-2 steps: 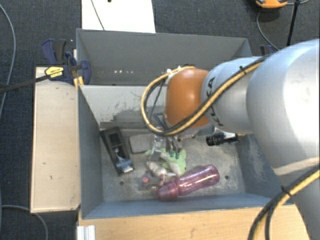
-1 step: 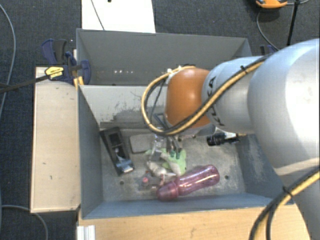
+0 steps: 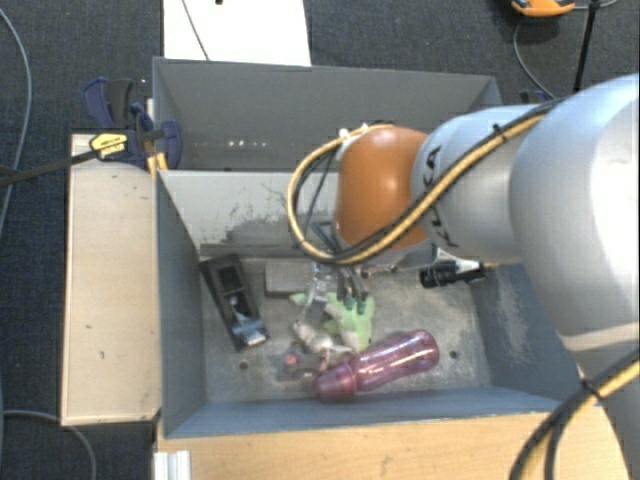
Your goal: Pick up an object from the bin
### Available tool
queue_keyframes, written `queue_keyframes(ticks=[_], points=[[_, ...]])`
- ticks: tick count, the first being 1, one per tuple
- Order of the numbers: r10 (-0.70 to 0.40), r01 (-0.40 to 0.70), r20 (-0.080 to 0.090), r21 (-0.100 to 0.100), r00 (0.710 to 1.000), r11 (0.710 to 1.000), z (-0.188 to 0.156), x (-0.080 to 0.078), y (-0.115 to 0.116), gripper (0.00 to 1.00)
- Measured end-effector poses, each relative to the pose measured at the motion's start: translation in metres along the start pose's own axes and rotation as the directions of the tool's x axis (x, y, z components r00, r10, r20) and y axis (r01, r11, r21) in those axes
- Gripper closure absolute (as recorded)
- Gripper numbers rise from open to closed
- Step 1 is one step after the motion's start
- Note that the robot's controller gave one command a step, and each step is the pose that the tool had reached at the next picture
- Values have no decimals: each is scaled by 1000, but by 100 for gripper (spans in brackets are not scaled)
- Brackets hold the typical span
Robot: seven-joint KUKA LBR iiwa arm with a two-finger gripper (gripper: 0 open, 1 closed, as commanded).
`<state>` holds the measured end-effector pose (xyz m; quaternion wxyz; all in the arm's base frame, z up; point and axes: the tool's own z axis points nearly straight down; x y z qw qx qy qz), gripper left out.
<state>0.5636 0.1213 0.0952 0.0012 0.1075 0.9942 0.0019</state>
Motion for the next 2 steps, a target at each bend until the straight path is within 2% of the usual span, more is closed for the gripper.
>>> queue_keyframes(ticks=[2], points=[[1,-1,9,-4,1000,1000,-38,-3,1,100]])
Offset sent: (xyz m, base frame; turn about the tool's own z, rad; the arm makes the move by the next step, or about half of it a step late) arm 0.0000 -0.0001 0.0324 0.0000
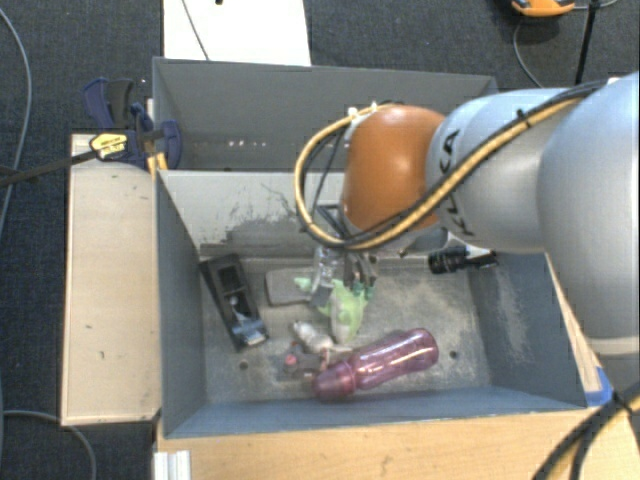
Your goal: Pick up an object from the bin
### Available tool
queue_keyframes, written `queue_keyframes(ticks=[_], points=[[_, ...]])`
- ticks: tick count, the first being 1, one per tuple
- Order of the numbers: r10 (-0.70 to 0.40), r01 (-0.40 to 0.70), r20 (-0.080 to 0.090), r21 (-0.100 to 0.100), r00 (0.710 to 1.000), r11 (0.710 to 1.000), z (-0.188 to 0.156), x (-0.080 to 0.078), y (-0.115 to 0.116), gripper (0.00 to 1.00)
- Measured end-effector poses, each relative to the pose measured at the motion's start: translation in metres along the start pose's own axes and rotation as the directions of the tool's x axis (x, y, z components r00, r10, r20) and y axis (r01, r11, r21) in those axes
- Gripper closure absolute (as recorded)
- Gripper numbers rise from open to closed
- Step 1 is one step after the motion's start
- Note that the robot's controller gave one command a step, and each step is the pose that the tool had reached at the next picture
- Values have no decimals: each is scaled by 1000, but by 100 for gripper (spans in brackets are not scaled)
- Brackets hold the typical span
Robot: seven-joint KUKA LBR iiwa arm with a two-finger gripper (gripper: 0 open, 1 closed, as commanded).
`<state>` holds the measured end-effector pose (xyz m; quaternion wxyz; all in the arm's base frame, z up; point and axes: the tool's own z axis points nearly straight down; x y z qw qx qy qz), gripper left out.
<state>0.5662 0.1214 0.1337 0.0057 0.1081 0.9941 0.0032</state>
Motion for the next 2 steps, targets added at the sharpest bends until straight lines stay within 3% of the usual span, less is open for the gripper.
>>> queue_keyframes(ticks=[2], points=[[1,-1,-1,0,1000,1000,-22,0,0,100]])
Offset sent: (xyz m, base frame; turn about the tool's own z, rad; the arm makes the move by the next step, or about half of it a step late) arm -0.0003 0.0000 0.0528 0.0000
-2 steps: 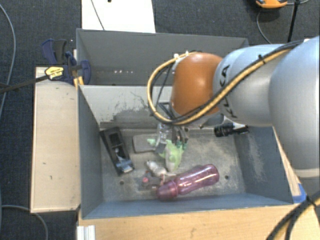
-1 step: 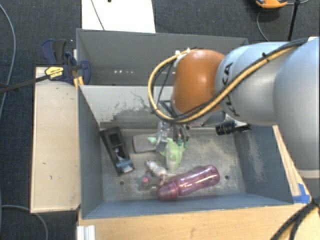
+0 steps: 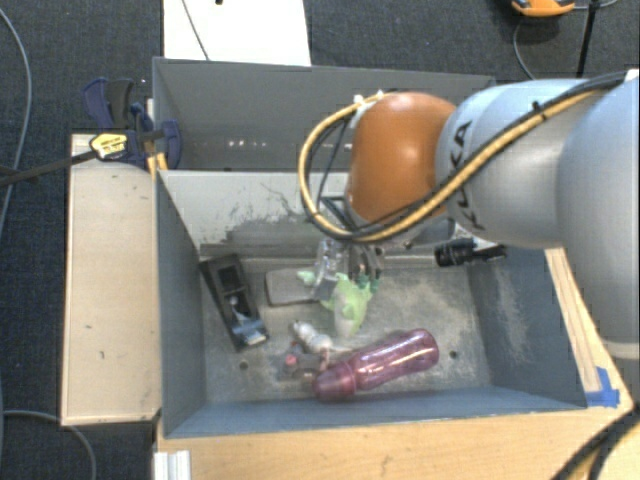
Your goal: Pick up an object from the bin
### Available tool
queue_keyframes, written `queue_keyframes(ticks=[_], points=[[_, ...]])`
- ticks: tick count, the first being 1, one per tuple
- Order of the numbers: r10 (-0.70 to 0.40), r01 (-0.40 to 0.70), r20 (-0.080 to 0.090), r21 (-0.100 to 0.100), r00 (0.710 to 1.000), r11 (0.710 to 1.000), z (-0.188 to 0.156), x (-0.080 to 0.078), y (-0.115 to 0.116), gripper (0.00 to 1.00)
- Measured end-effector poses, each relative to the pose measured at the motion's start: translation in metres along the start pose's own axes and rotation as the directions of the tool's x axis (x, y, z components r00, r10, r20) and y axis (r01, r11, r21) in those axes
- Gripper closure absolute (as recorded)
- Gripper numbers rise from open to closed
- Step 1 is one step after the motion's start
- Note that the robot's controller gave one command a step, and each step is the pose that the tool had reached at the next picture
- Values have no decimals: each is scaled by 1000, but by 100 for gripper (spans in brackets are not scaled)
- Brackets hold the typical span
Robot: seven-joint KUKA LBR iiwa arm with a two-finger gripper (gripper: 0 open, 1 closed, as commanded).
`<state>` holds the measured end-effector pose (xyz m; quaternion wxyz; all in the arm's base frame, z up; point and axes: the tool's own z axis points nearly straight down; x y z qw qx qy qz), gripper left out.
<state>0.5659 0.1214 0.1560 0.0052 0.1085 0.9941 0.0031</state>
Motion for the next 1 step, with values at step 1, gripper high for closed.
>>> queue_keyframes(ticks=[1], points=[[1,-1,3,-2,1000,1000,-11,-1,0,100]])
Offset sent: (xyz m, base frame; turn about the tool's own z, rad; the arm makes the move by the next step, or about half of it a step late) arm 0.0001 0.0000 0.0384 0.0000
